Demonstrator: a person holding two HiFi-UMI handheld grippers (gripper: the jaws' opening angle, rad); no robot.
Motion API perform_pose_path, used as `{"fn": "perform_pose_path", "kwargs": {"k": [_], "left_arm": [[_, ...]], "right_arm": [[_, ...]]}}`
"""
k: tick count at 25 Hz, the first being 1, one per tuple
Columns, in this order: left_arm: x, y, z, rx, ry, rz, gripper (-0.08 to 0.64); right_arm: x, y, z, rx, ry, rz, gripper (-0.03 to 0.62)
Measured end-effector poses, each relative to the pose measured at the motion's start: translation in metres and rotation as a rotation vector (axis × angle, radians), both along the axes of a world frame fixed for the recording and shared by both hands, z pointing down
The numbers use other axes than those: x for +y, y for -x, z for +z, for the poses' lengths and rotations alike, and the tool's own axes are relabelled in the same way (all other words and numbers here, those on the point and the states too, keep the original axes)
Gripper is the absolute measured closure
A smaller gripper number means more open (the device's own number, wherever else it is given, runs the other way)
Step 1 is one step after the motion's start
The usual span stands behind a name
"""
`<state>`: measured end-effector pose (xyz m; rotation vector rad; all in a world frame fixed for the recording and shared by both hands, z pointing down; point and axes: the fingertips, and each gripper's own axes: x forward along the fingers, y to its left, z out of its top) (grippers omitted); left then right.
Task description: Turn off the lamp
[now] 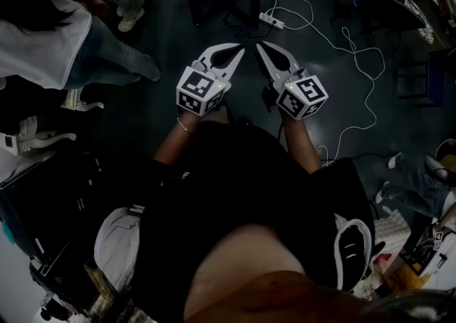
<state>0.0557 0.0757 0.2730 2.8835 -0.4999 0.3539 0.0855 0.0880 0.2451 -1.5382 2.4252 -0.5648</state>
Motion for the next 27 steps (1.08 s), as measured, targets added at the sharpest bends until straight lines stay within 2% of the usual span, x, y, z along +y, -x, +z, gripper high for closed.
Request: {"fn": "perform_pose_path", "kwargs": {"k": [6,13,19,27], "left_arm": [[0.018,0.014,-0.008,-0.002,-0.013,-0.023,0.554],[0.024,0.017,0.002,-0.025,-0.005,-0.060,0.554],[0.028,0.015,0.004,-0.024,-0.001,-0.053,0.554],[0.025,0.025,0.001,-0.037,0.006,-0.088,0.554]], "right_arm": [[0.018,0.011,-0.010,0.004,-0.028,-0.020,0.592],[0.026,0.011,0.001,-0.033,-0.022,-0.049,0.592],[0.030,0.011,0.006,-0.053,-0.010,-0.052,0.592],[0.032,0.012,0.002,-0.058,-0.018,-0.043,0.592]]}}
